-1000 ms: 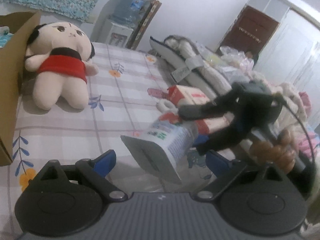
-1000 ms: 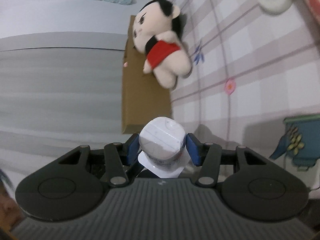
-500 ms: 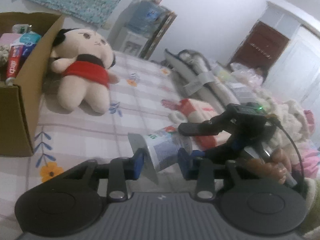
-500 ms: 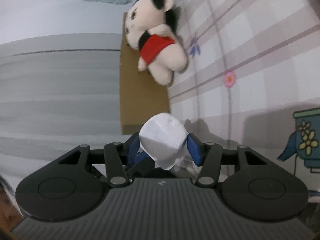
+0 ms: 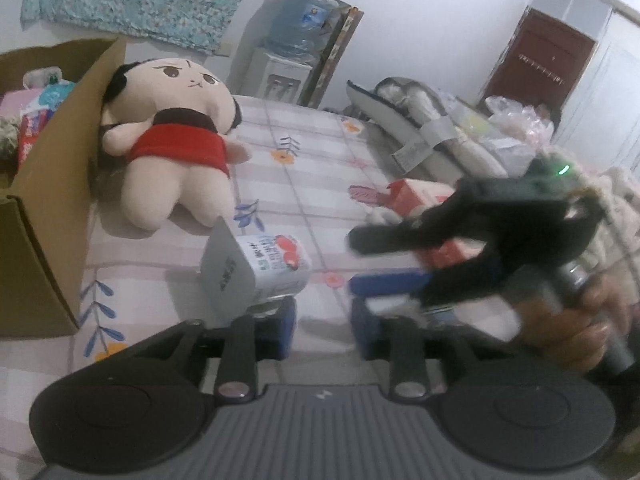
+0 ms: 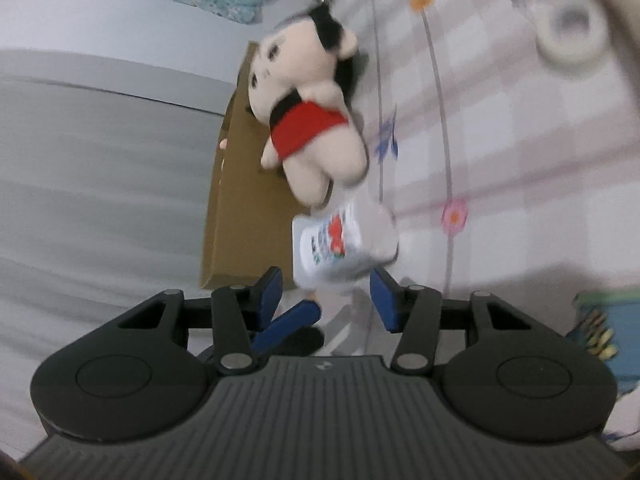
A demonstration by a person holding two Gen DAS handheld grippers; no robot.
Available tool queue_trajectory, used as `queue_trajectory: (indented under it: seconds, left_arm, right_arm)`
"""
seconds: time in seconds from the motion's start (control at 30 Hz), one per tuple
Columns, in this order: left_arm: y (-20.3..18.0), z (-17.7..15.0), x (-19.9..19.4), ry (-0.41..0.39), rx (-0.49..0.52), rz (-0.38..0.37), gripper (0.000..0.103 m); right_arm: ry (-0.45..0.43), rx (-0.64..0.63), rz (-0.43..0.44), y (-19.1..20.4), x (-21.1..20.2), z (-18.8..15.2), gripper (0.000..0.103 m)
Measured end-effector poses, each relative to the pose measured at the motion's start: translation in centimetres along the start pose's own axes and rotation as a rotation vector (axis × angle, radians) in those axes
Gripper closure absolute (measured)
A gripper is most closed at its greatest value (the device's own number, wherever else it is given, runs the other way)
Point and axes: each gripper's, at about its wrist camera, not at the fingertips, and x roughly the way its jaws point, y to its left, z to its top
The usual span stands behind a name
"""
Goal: Organize soft objects
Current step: 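Grasp the white cup with the right tool and pass it to the left tool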
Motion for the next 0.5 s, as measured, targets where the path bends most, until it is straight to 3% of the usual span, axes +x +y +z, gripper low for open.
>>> queue_trajectory:
  seconds: [0.07,0.13,0.23,0.37,0.43,0.5]
  left_arm:
    - [-0.2,-0.2,0.0,0.0,0.024,0.032,0.037]
    - [-0.4,-0.4,0.0,-0.005,0.054,0.078,0.033]
    - [-0.7,-0.6,-0.1,-0.02,0.114,0.134,0.019]
    - [-1.1,-0.5,1.1,-0.008,0.201,0.242,0.019]
    - [-1.3,-0.5,2.1,-0.01,0.25,0.285,0.021]
    - [-1.1,-0.4,3.2,-0.003,0.272,0.313,0.036]
  right_arm:
    - [-0.033,-0.071,-0.051,1.1,-0.5,0.3,0.049]
    - [-0.056,-0.128,-0.088,2.0,-0.5,0.7,0.045]
    - [-0.074,-0.183,-0.132,3.0,0.4,1.6,0.044]
    - [-0.065,-0.237,-0.209,3.9,3.1,2.5,0.047]
    - [-0.05,-0.258,-0.262,4.1,4.4,2.4,0.064]
    - [-0.035,-0.249,-0.28,3.8,5.2,2.3,0.074]
